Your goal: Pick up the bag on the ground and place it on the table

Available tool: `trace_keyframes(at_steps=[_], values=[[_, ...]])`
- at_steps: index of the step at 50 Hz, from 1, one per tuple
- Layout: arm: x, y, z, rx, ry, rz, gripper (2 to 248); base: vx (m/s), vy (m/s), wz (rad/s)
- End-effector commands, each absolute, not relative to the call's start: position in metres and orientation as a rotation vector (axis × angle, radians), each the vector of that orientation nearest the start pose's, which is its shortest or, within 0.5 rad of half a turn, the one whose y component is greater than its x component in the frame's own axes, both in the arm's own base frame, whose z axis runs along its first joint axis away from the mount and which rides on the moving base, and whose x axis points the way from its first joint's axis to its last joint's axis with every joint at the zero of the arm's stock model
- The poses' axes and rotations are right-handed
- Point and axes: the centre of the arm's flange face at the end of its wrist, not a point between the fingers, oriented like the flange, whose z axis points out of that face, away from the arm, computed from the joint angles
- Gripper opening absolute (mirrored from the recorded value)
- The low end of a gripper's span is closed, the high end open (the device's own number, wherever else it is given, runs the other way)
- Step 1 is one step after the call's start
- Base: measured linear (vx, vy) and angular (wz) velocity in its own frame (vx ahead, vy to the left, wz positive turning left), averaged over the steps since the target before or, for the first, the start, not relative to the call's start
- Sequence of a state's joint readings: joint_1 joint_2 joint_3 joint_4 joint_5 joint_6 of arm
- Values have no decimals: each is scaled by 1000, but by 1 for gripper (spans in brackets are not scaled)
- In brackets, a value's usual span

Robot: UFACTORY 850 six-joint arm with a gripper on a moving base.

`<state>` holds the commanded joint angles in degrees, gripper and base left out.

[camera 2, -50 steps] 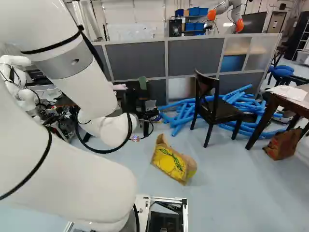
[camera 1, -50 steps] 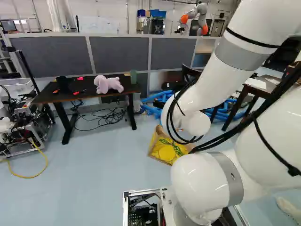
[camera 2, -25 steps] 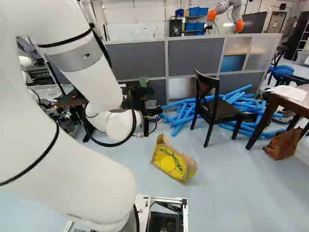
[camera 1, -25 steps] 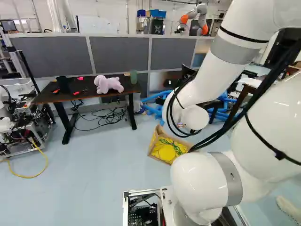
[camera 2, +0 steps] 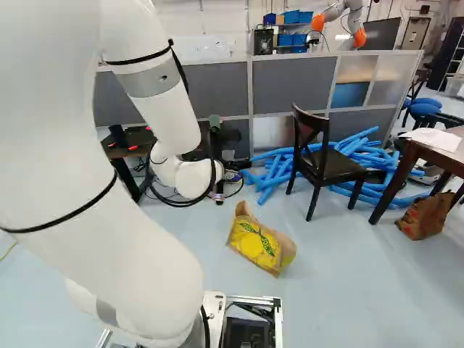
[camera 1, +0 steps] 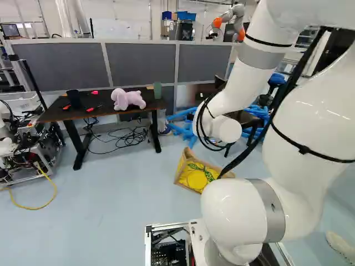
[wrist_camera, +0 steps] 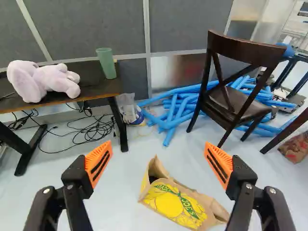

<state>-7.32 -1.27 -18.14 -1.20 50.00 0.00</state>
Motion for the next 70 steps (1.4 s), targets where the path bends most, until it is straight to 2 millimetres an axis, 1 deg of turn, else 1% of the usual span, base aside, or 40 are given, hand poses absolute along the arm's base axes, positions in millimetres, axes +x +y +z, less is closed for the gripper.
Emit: trace_keyframes(at_steps=[31,53,70], values=[[416,-72,316,-2779,132,-1602,247,0,0,0],[455,-90,282,-2855,100,-1451,247,0,0,0],[481,-99,253,-2904,19,-1316,247,0,0,0]])
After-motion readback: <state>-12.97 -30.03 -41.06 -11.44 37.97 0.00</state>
